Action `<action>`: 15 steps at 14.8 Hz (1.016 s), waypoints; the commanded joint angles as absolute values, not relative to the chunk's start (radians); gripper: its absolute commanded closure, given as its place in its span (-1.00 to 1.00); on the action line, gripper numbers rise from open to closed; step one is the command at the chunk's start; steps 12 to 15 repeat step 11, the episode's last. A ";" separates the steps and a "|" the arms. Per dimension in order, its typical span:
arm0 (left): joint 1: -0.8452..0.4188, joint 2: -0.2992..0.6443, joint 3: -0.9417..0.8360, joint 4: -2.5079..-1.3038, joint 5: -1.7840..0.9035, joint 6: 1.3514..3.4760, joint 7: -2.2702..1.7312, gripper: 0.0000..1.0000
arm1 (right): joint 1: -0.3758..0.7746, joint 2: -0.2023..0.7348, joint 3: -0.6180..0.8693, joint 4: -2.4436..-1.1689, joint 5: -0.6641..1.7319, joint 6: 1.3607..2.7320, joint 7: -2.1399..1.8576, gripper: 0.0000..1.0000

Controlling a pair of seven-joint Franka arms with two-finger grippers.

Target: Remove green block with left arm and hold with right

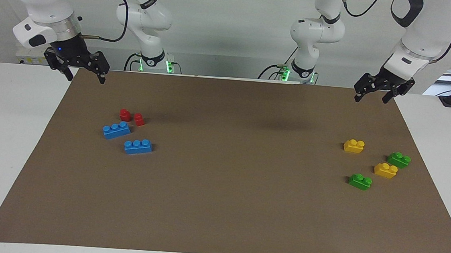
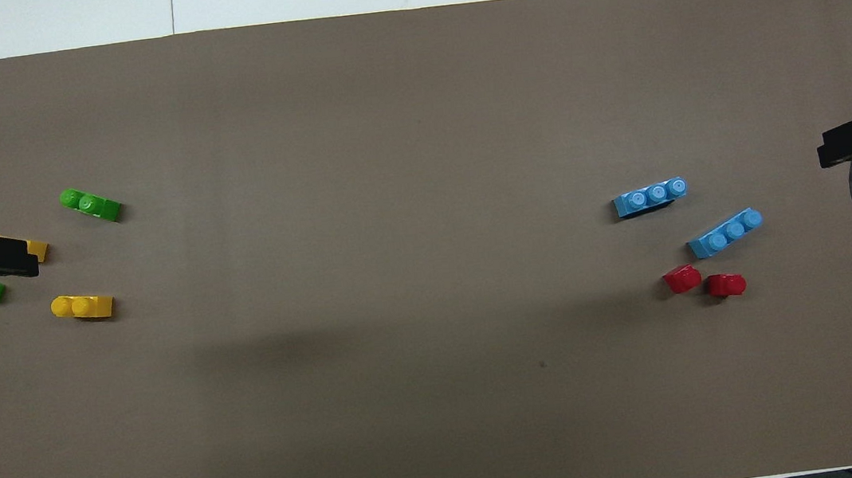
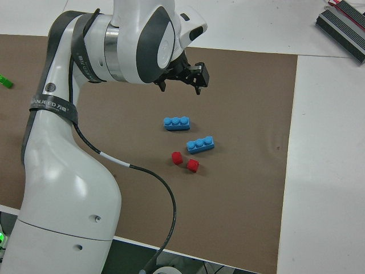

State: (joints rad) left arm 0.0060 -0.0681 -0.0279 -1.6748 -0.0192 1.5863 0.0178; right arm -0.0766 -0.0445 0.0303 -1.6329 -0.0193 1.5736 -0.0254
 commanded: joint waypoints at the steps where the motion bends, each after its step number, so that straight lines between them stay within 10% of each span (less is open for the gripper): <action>1: 0.002 -0.092 -0.026 -1.694 -0.002 1.574 0.029 -1.00 | -0.089 -0.043 0.037 -1.624 0.028 1.543 -0.003 -1.00; 15: 0.002 -0.092 -0.026 -1.692 -0.002 1.574 0.029 -1.00 | -0.084 -0.044 0.037 -1.623 0.025 1.543 0.023 -1.00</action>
